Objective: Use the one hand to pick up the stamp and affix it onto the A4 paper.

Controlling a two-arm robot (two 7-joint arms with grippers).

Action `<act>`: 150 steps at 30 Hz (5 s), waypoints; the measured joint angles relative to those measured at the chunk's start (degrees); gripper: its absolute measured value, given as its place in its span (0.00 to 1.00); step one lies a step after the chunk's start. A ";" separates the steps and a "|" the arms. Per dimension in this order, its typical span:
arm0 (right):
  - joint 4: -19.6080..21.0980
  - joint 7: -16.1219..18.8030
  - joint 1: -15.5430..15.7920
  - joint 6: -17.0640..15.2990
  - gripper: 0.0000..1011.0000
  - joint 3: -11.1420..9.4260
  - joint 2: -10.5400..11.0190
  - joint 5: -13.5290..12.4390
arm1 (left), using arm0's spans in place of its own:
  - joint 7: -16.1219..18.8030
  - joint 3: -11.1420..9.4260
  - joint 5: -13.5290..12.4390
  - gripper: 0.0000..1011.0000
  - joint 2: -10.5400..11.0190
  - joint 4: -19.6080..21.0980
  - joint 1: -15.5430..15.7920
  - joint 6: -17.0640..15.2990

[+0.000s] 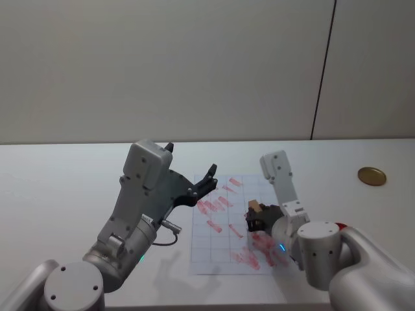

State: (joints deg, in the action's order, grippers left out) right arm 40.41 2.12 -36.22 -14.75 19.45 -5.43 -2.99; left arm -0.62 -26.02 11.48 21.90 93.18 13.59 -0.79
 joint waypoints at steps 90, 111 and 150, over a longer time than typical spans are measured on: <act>23.91 -5.15 6.57 -8.38 0.22 -6.05 3.21 -3.08 | 0.00 0.00 0.00 0.98 0.00 0.00 0.00 0.00; 27.40 -5.97 12.73 -14.65 0.22 -9.51 7.35 -2.44 | 0.00 0.00 0.00 0.98 0.00 0.00 0.00 0.00; 23.71 -5.24 14.11 -15.38 0.64 -11.05 8.31 -0.90 | 0.00 0.00 0.00 0.98 0.00 0.00 0.00 0.00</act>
State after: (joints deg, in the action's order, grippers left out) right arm 64.12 -3.12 -22.11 -30.13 8.40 2.88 -3.88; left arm -0.63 -26.02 11.48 21.89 93.18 13.59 -0.79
